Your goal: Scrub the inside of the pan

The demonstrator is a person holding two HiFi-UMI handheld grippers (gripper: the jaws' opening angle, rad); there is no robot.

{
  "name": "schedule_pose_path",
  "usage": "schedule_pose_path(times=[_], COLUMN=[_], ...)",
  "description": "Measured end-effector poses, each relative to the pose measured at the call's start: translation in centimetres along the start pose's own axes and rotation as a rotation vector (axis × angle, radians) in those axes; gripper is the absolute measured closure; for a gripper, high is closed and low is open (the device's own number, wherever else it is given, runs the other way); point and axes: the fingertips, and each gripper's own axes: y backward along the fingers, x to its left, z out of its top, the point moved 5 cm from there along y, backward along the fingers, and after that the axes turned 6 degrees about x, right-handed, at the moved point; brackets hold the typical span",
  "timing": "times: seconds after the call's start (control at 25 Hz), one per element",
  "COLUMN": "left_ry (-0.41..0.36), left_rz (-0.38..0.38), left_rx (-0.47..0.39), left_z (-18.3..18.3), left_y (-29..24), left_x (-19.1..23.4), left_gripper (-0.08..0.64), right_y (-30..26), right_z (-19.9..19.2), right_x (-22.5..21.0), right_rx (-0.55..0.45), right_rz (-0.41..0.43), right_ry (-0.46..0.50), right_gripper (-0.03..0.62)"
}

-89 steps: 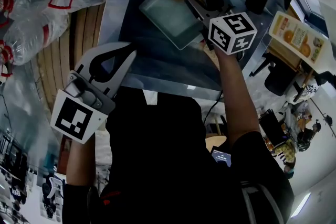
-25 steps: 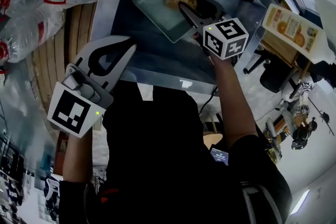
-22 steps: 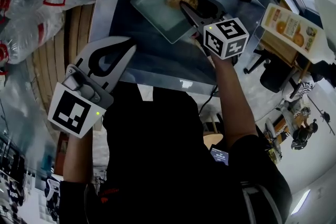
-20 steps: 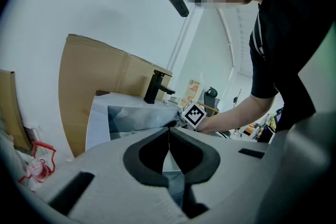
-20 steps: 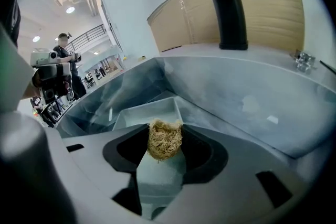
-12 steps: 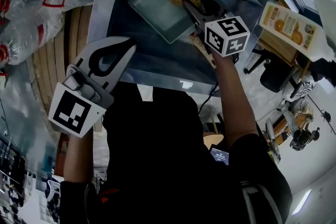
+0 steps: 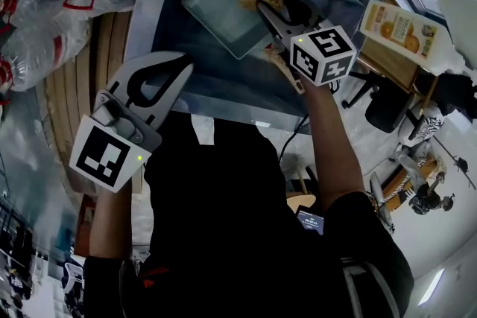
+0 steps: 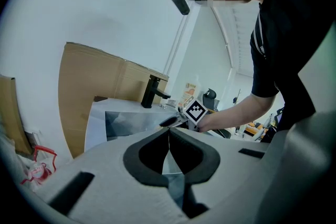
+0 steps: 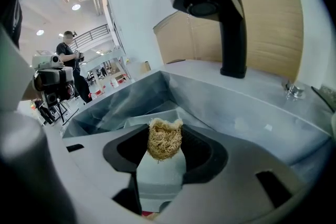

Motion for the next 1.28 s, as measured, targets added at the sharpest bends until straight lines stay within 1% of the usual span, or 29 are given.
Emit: schedule_pose_path(times=[0.16,0.28,0.52,0.88,1.0,1.28], left_ry=[-0.007,-0.009,-0.008,0.005,0.009,0.005], left_rz=[0.002,0.006,0.007,0.017,0.017,0.003], left_rx=[-0.013,-0.021,-0.026,-0.026,-0.023,-0.01], left_z=[0.0,-0.2,-1.3,-2.5,-2.7,-2.3], left_y=[0.6,1.2,2.1,2.9,2.8,1.8], left_x=[-0.8,-1.4,-2.4,-3.1,-3.0,-2.5], left_gripper=[0.541,0.541,0.541,0.54,0.54,0.541], right_y=[1.1,1.6,1.5,0.3,0.0,-0.2], right_z=[0.3,-0.1,-2.6,-6.1,-7.1,-7.3], right_x=[1.3,2.4,4.3,6.4,6.4,5.9], right_rx=[-0.007,0.003,0.043,0.131,0.154,0.143], right_rz=[0.01,0.018,0.041,0.08,0.072,0.086], right_ry=[0.025,0.04,0.036,0.045,0.048,0.019], right_gripper=[0.399,0.399,0.399,0.399,0.399,0.399])
